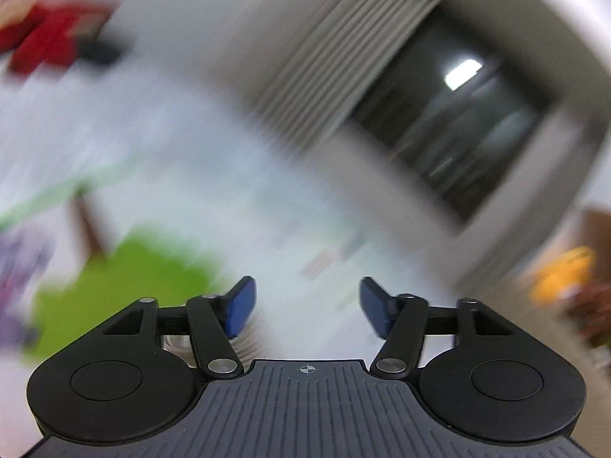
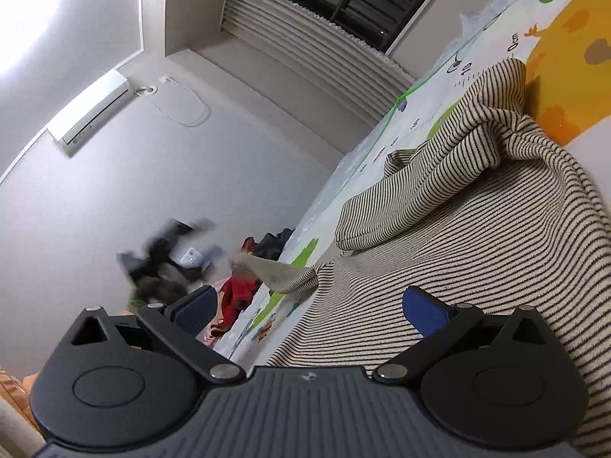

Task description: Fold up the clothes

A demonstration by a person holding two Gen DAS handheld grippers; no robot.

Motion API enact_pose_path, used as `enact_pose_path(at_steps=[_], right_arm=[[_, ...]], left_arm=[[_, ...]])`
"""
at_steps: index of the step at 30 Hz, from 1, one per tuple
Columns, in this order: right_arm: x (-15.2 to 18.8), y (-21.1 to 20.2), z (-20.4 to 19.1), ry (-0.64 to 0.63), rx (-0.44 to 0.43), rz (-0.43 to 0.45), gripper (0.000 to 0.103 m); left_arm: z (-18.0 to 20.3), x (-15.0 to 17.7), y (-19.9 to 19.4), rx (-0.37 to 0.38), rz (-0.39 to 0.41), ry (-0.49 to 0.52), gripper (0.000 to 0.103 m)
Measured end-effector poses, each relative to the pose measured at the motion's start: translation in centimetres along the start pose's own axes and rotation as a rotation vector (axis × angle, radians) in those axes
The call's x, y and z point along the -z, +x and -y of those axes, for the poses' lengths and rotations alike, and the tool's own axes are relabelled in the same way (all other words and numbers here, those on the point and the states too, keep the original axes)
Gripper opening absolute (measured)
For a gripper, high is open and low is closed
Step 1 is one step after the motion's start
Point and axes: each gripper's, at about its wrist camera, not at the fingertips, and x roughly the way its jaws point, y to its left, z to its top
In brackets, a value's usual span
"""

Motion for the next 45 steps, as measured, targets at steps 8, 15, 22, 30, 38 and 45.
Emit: enact_pose_path(at_steps=[8,15,22,30,38,45], right_arm=[[0.1,0.0,-0.2,0.001,0.003,0.003,0.103],[0.1,0.0,-0.3,0.009,-0.003,0.008,0.103],[0.2,-0.1,-0.3,0.009,-0.003,0.009,0.103],[0.1,-0.1,-0.1,0.012,-0.005,0.010,0.103],[0.1,-0.2,-0.2,0.007,-0.001,0.011,0.103],[0.1,-0.5,-0.2,0.008,0.000,0.017,0.103]], left_arm=[[-1.3,1.9,0.1,-0.195,-0.186,-0.004,0.100],[-6.5,6.9,2.5,-0.492,-0.337,-0.002,0.067],[-6.6,10.0,4.8,-0.584,-0.368,0.255,0.073],[-5.1,10.5,4.7,-0.604,-0.330,0.471,0.018],[0.0,8.6,3.9,-0.527,-0.273,0.573,0.005],[4.7,6.8,2.9,-0.433,-0.236,0.595,0.005]])
